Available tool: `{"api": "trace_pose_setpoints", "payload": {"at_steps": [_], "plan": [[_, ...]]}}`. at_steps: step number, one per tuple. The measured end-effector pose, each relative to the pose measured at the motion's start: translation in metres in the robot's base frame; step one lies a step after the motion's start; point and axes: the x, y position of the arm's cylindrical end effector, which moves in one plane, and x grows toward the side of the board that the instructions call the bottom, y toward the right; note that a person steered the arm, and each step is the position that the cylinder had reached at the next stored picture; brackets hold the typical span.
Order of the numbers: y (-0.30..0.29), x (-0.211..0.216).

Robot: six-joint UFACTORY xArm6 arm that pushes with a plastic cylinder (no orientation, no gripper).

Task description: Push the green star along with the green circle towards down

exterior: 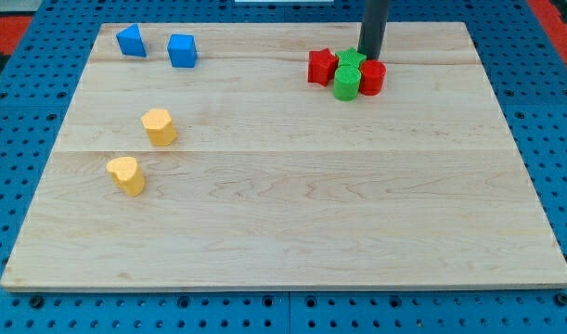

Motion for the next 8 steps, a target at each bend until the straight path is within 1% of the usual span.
{"api": "trace_pose_setpoints", "payload": {"at_steps": [2, 3, 5, 6, 7, 8], "plan": [[-0.022, 0.034], [-0.020, 0.032], [-0.013, 0.000], [-0.013, 0.000], [-0.024, 0.000], [-0.047, 0.002]]}}
